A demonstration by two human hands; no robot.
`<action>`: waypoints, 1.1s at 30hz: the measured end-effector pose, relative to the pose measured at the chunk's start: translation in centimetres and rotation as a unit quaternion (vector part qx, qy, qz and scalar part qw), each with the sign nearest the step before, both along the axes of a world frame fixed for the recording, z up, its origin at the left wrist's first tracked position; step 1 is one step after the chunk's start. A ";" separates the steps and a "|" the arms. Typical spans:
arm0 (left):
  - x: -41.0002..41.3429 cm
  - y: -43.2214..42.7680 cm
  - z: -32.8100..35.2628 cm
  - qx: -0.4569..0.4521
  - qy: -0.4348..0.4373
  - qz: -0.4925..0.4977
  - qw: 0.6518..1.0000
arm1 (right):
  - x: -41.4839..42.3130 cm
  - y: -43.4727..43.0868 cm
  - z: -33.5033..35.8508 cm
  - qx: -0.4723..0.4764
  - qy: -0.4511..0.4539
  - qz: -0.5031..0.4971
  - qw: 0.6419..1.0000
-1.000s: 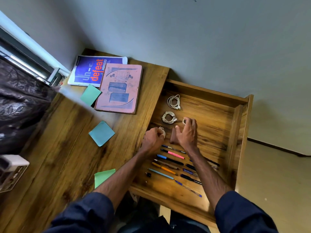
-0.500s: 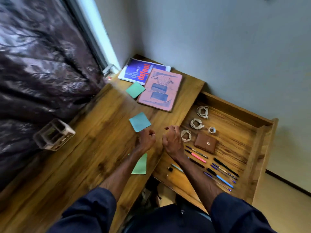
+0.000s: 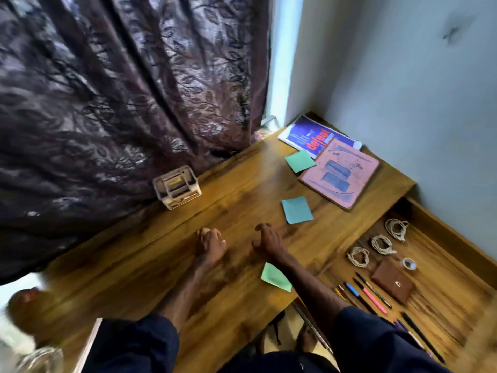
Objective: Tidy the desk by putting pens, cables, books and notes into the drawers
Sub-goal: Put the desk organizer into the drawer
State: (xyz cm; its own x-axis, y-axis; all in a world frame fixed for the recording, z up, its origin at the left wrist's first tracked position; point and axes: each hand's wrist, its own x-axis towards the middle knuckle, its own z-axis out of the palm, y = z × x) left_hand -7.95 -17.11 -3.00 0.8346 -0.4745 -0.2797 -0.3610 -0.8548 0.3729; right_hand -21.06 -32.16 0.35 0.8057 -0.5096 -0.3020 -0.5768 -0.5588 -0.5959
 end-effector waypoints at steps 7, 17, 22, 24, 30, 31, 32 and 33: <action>2.7 5.3 -2.9 -0.038 -0.027 0.040 0.998 | 2.4 2.7 -3.9 -0.010 0.046 0.133 0.990; 9.6 3.2 1.3 -0.038 -0.131 0.147 0.980 | 5.9 2.7 -5.6 -0.019 0.041 0.204 0.978; 13.7 2.3 2.2 -0.038 -0.065 0.158 0.985 | 5.3 2.4 -5.7 0.025 0.039 0.128 0.991; 14.7 2.5 2.4 -0.053 -0.083 0.143 0.985 | 4.9 1.6 -6.7 0.032 0.051 0.155 0.986; 13.2 4.0 0.0 -0.033 -0.153 0.051 0.986 | 5.2 1.7 -5.3 0.016 0.051 0.170 0.984; 12.5 4.2 -0.2 -0.039 -0.158 0.048 0.986 | 5.2 1.6 -5.4 0.019 0.048 0.169 0.984; 12.0 4.5 -0.1 -0.034 -0.155 0.044 0.986 | 5.2 1.4 -5.8 0.019 0.047 0.170 0.984; 11.4 4.6 0.0 -0.026 -0.152 0.042 0.987 | 5.2 1.2 -6.0 0.020 0.045 0.164 0.985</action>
